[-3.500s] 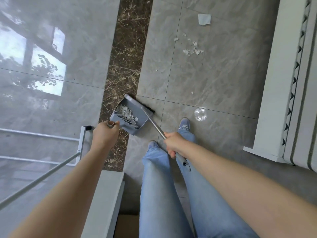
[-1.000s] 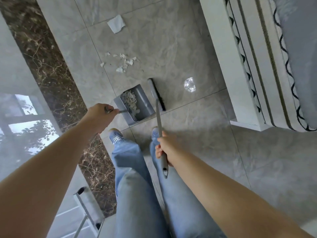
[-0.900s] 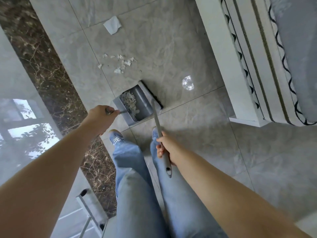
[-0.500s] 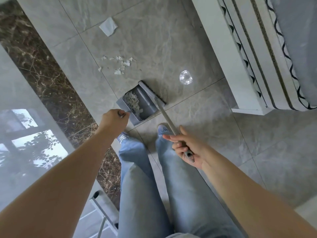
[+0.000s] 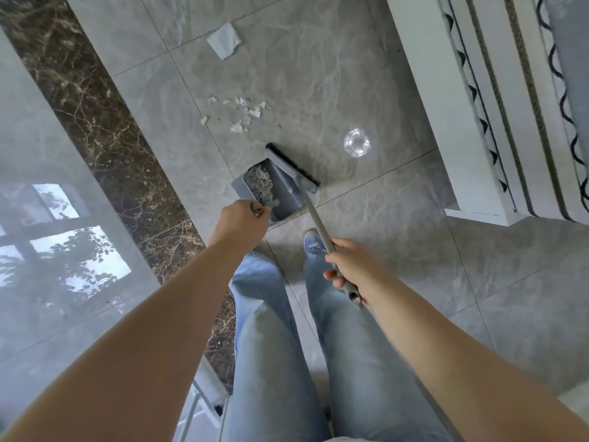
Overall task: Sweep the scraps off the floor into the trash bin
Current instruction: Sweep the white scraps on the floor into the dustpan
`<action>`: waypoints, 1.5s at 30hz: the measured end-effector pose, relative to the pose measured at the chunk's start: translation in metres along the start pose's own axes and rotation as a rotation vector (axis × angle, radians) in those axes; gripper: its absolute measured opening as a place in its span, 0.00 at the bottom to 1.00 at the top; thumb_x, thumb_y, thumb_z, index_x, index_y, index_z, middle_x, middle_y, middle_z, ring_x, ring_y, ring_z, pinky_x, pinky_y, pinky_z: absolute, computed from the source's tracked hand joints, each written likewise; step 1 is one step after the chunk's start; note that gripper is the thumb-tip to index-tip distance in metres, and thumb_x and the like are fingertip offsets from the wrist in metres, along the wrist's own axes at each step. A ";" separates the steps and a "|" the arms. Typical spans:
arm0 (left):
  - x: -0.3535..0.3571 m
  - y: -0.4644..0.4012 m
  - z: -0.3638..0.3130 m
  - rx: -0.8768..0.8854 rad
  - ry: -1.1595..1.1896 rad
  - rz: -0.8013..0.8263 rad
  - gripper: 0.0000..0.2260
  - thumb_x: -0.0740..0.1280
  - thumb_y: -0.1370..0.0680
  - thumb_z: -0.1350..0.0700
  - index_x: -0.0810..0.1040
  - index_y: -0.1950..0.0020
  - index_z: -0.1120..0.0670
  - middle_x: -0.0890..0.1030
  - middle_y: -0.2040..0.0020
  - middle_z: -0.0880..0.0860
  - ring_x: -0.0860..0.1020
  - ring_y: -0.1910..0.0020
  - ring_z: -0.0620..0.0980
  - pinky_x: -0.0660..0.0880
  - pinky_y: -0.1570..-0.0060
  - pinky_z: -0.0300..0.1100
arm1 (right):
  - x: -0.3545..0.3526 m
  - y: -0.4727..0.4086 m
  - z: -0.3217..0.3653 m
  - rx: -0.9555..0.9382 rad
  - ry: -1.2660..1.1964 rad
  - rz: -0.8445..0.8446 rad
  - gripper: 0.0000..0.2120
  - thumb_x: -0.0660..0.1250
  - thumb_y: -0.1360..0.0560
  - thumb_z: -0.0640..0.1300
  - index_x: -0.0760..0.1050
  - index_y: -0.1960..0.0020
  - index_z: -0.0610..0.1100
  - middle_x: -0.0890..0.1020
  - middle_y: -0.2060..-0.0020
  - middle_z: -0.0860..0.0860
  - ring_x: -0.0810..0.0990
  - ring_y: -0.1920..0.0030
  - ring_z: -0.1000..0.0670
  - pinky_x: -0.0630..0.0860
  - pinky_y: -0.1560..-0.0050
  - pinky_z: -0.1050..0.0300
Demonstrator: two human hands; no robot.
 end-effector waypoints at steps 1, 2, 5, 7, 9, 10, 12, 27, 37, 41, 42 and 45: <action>0.000 0.000 0.000 -0.006 -0.001 -0.002 0.20 0.60 0.18 0.50 0.67 0.70 0.53 0.73 0.70 0.53 0.71 0.74 0.51 0.70 0.73 0.40 | 0.002 -0.001 0.001 -0.003 0.032 -0.006 0.22 0.57 0.22 0.33 0.69 0.30 0.46 0.75 0.60 0.45 0.78 0.74 0.51 0.63 0.80 0.63; 0.001 -0.001 0.000 -0.010 0.000 -0.003 0.20 0.60 0.18 0.49 0.67 0.70 0.53 0.73 0.70 0.53 0.71 0.74 0.51 0.70 0.73 0.40 | 0.002 -0.001 0.002 0.000 0.061 -0.004 0.23 0.57 0.22 0.32 0.68 0.29 0.45 0.76 0.57 0.45 0.79 0.74 0.52 0.64 0.80 0.63; 0.002 -0.003 0.000 -0.014 0.011 -0.010 0.20 0.60 0.19 0.49 0.67 0.70 0.52 0.72 0.71 0.53 0.72 0.74 0.51 0.70 0.73 0.40 | 0.001 -0.001 0.003 0.004 0.152 0.002 0.27 0.56 0.22 0.31 0.61 0.26 0.48 0.77 0.56 0.44 0.75 0.75 0.52 0.65 0.80 0.63; 0.002 -0.003 0.000 -0.002 0.004 -0.017 0.20 0.61 0.19 0.49 0.67 0.70 0.53 0.72 0.71 0.53 0.71 0.73 0.52 0.69 0.72 0.40 | -0.004 -0.004 0.003 -0.030 0.209 -0.020 0.31 0.54 0.21 0.32 0.55 0.23 0.53 0.76 0.60 0.45 0.69 0.76 0.53 0.64 0.80 0.63; 0.002 -0.002 0.001 0.006 -0.007 -0.015 0.20 0.60 0.19 0.50 0.68 0.70 0.54 0.72 0.71 0.53 0.71 0.72 0.52 0.69 0.73 0.41 | -0.018 -0.008 0.002 -0.043 0.163 -0.063 0.32 0.55 0.20 0.33 0.53 0.22 0.55 0.74 0.64 0.47 0.65 0.79 0.55 0.62 0.81 0.62; 0.002 -0.001 0.003 0.001 -0.011 -0.016 0.19 0.60 0.19 0.50 0.69 0.69 0.54 0.73 0.70 0.54 0.71 0.72 0.52 0.70 0.73 0.41 | -0.026 -0.011 0.002 -0.038 0.108 -0.065 0.32 0.55 0.20 0.33 0.53 0.22 0.55 0.72 0.65 0.47 0.63 0.80 0.55 0.60 0.81 0.63; 0.002 0.000 0.006 -0.008 -0.025 -0.021 0.19 0.59 0.18 0.50 0.71 0.68 0.54 0.75 0.69 0.54 0.72 0.72 0.52 0.70 0.73 0.40 | -0.042 -0.017 0.002 -0.023 -0.010 -0.057 0.31 0.55 0.20 0.32 0.57 0.22 0.54 0.70 0.67 0.47 0.61 0.80 0.56 0.57 0.81 0.64; 0.004 -0.004 0.000 -0.023 0.004 -0.047 0.16 0.61 0.20 0.52 0.76 0.59 0.65 0.74 0.67 0.57 0.67 0.73 0.52 0.67 0.72 0.41 | -0.036 -0.065 0.001 0.022 0.413 -0.194 0.37 0.59 0.24 0.27 0.52 0.21 0.49 0.79 0.41 0.44 0.78 0.69 0.48 0.75 0.74 0.57; 0.004 -0.003 0.001 -0.015 -0.031 -0.056 0.17 0.61 0.20 0.51 0.73 0.66 0.58 0.74 0.69 0.55 0.70 0.73 0.52 0.68 0.72 0.41 | -0.032 -0.002 -0.062 0.165 -0.247 0.008 0.07 0.58 0.17 0.45 0.71 0.52 0.44 0.64 0.72 0.49 0.59 0.80 0.54 0.54 0.79 0.65; 0.004 -0.003 0.000 -0.001 -0.041 -0.054 0.17 0.60 0.20 0.52 0.70 0.66 0.58 0.72 0.70 0.56 0.68 0.72 0.54 0.67 0.72 0.41 | -0.027 -0.009 -0.048 0.207 -0.168 -0.013 0.08 0.56 0.17 0.46 0.72 0.43 0.47 0.63 0.72 0.50 0.59 0.80 0.55 0.54 0.79 0.66; 0.004 -0.004 0.000 0.001 -0.039 -0.054 0.17 0.61 0.20 0.52 0.70 0.66 0.59 0.72 0.70 0.56 0.68 0.72 0.54 0.68 0.72 0.42 | -0.023 -0.011 -0.043 0.223 -0.170 0.010 0.06 0.55 0.17 0.47 0.71 0.46 0.49 0.63 0.72 0.50 0.59 0.81 0.55 0.55 0.80 0.67; 0.002 -0.003 0.002 -0.016 -0.028 -0.048 0.16 0.61 0.20 0.52 0.76 0.59 0.63 0.75 0.67 0.58 0.70 0.72 0.54 0.71 0.71 0.43 | -0.012 -0.012 -0.032 0.247 -0.240 0.052 0.11 0.55 0.17 0.51 0.67 0.56 0.50 0.64 0.71 0.50 0.60 0.85 0.56 0.56 0.82 0.69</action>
Point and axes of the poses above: each hand's wrist, its own y-axis away from the middle knuckle, its own x-axis out of the palm, z = x × y, the point moved 4 cm from there along -y, towards the middle knuckle
